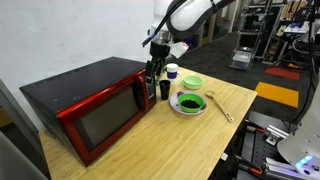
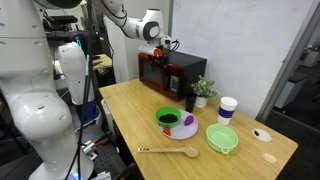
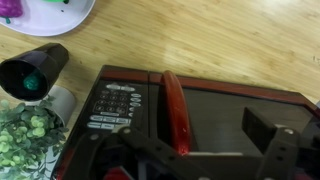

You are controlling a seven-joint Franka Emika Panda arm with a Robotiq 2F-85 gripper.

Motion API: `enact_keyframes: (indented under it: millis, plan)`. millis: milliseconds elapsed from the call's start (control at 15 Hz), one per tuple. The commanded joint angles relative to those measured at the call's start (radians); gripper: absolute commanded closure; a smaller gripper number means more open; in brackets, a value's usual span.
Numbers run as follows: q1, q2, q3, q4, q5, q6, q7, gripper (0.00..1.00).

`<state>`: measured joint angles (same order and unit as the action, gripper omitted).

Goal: Move the green bowl and the white plate to the right on the table, then open the microwave door

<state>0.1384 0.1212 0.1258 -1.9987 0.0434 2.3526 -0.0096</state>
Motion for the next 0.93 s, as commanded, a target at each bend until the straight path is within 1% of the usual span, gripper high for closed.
enact_keyframes:
  millis: [0,333,867]
  plan:
    - [0.011,0.047,0.0,0.041,-0.047,0.016,0.057,0.0]
    - [0.02,0.097,-0.006,0.059,-0.093,0.041,0.13,0.0]
    - [0.043,0.177,-0.013,0.116,-0.111,0.107,0.191,0.0]
